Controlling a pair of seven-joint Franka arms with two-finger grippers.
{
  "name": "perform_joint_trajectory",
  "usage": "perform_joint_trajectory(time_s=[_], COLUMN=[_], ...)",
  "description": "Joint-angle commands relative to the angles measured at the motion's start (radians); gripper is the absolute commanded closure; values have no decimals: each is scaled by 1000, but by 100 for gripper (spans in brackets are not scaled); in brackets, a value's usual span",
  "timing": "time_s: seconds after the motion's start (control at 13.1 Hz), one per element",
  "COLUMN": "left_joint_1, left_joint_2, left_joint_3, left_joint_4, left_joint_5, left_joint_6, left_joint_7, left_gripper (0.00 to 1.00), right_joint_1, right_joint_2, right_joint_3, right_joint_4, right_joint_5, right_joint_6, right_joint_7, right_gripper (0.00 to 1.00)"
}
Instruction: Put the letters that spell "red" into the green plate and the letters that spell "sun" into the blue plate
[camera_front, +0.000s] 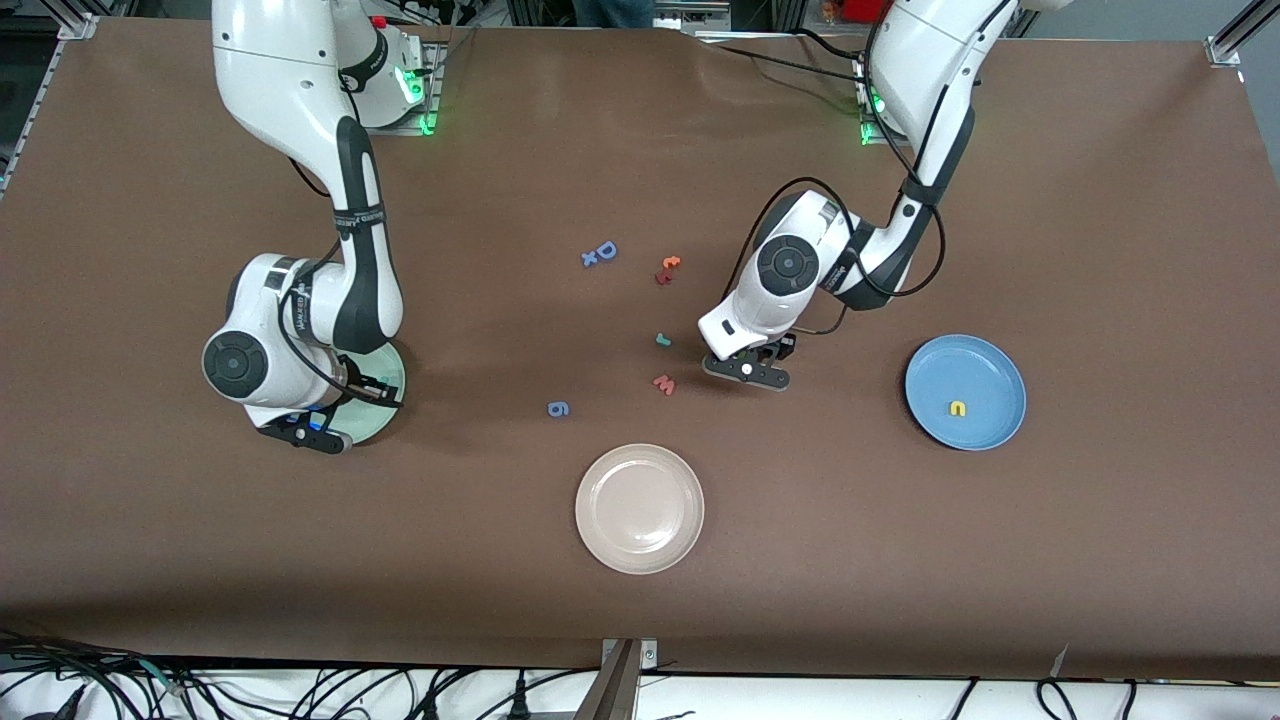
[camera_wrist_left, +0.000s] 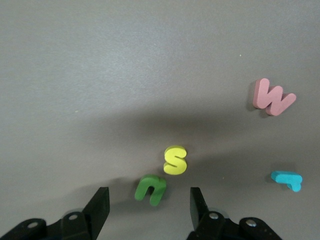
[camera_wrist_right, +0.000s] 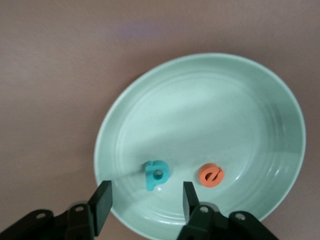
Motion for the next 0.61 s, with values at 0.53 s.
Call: perform_joint_trajectory(time_s=[0.53], left_joint_1=[-9], left_joint_2=[34], left_joint_3=[6], left_joint_4=[11], left_joint_5=[135], left_joint_6=[24], left_joint_7=[-12], left_gripper=[32], right_joint_1=[68], right_joint_2=[-110], right_joint_3=[-8], right_joint_4=[-3], right_joint_5=[18], right_joint_6=[-95], right_joint_7=[122], right_gripper=[40])
